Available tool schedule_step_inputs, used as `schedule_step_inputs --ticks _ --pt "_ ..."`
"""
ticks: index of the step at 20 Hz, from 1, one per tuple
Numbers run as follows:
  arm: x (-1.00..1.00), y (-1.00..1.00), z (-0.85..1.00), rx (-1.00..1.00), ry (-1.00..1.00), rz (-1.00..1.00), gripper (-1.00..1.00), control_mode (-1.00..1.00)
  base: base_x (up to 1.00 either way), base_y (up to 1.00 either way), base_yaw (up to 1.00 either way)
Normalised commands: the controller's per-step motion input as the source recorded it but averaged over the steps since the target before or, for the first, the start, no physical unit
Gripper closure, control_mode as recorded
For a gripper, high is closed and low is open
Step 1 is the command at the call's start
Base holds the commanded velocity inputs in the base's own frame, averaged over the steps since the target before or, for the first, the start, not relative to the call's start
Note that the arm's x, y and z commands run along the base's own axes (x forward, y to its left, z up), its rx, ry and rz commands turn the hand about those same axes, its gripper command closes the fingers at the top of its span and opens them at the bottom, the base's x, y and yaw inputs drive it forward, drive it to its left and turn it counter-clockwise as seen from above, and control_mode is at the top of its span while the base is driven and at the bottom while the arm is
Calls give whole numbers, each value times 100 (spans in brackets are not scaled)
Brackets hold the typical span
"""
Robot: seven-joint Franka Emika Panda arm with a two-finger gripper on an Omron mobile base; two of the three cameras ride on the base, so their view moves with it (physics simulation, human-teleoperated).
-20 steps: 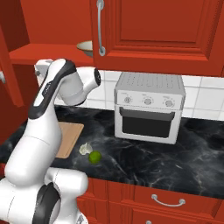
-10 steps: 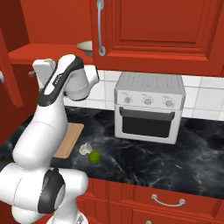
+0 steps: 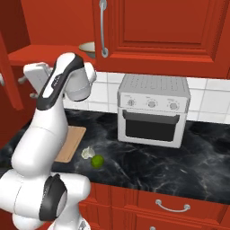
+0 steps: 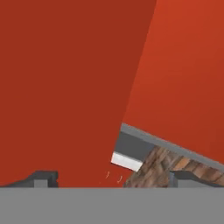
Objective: Open the cabinet. Place the bowl and condiment on the counter. Then place the lime and garlic on the cutting board.
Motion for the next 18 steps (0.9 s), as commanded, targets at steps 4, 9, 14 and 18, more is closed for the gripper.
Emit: schedule_step_inputs --ticks 4,9,14,18 --pt "-65 2 14 7 -30 3 -100 -100 0 0 0" --pt "-62 0 10 9 -29 1 -100 -100 0 0 0" --pt "-46 4 10 8 -27 0 -100 -100 0 0 0" --pt "-10 40 6 1 -22 0 -100 -100 0 0 0"
